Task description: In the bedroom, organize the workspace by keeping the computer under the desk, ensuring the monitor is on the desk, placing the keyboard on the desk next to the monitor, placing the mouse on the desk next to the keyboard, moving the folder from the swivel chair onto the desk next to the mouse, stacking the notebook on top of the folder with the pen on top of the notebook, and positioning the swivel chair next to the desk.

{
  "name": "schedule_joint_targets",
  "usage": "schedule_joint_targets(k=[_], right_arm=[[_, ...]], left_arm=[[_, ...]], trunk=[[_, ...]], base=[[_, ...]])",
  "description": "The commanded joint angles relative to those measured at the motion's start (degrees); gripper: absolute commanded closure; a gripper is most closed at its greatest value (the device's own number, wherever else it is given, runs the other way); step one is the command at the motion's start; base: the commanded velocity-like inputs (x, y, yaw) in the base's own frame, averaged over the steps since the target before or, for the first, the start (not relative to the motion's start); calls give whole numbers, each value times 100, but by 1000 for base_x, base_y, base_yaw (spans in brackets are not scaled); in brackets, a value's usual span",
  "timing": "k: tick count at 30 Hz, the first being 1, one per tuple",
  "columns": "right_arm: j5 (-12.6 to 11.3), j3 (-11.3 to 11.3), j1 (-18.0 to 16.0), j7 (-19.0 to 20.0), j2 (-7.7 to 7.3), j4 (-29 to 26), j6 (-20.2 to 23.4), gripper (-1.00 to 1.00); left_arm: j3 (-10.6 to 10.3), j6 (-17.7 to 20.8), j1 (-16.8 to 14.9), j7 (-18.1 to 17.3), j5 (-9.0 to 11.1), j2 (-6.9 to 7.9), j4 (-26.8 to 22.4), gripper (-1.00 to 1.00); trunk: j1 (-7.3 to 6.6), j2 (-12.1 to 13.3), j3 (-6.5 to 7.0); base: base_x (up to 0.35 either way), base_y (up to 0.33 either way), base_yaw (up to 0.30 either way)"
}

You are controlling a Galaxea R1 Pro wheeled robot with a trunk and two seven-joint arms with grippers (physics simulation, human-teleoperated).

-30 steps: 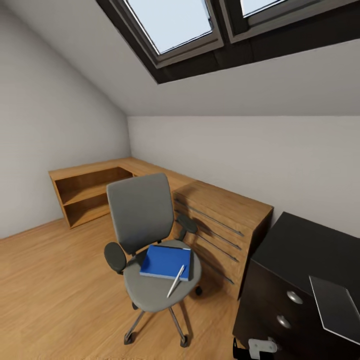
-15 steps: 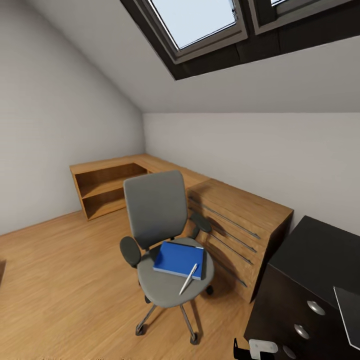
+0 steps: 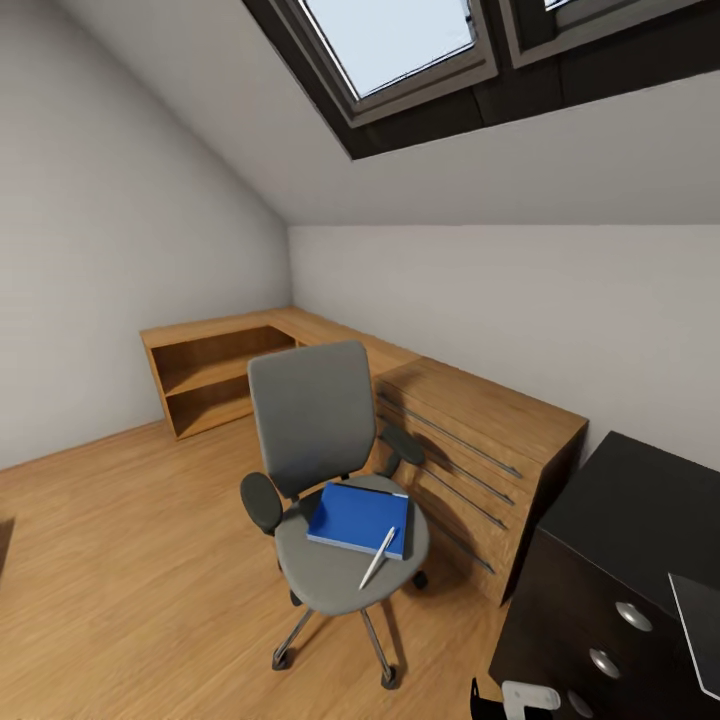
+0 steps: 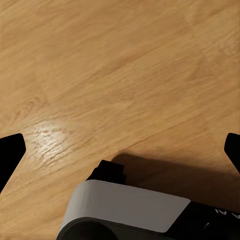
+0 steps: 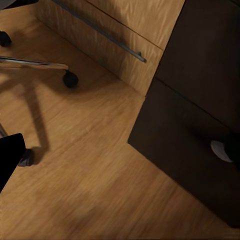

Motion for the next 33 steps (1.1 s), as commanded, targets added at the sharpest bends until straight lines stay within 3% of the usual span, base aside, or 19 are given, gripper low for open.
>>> schedule_joint_targets(k=[1, 18, 19, 20, 24, 27, 28, 30, 31, 32, 33], right_arm=[[-56, 50, -6, -19, 6, 11, -20, -100], [-77, 50, -6, -19, 3, 2, -25, -100], [-71, 25, -12, -54, -8, -184, 38, -100], [-70, 22, -18, -111, -15, -344, 57, -100], [-69, 12, -34, -530, -34, -1089, 412, -100], [-69, 14, -45, -877, -44, -1917, 1211, -100], [-69, 13, -48, -943, -43, -2243, 1559, -100], [-69, 11, -52, -985, -42, -2525, 1849, -100], [-76, 2, -71, -1032, -27, -2911, 2181, -100], [-79, -3, -112, -1042, -14, -3014, 2270, -100], [-83, -5, -148, -1045, -5, -3049, 2304, -100]], left_arm=[[-47, -27, -5, 27, 57, 3, -1, -100], [-27, -35, -5, 27, 57, 8, -1, -100], [134, -446, -5, 73, 52, 142, -103, -100], [218, -483, -5, 80, 51, 188, -233, -100], [444, -509, -5, 85, 44, 383, -897, -100], [639, -353, -8, 93, 44, 613, -1675, -100], [764, -138, -7, 97, 45, 717, -2021, -100], [942, 188, -8, 99, 46, 807, -2366, -100], [1471, 1055, -11, 118, 39, 907, -3031, -100], [1760, 1488, -12, 127, 29, 923, -3366, -100], [1891, 1688, -12, 131, 23, 928, -3534, -100]], trunk=[[0, -3, -6], [0, -3, -6], [0, -3, -6], [0, -3, -6], [0, -3, -6], [0, -3, -6], [0, -3, -6], [0, -3, -6], [0, -3, -6], [0, -3, -6], [0, -3, -6]], base=[[0, 81, 0], [0, 168, 0], [0, 2, 0], [0, 1, 0], [0, 0, 0], [0, 0, 0], [0, 0, 0], [0, 0, 0], [0, 0, 0], [0, 0, 0], [0, 0, 0]])
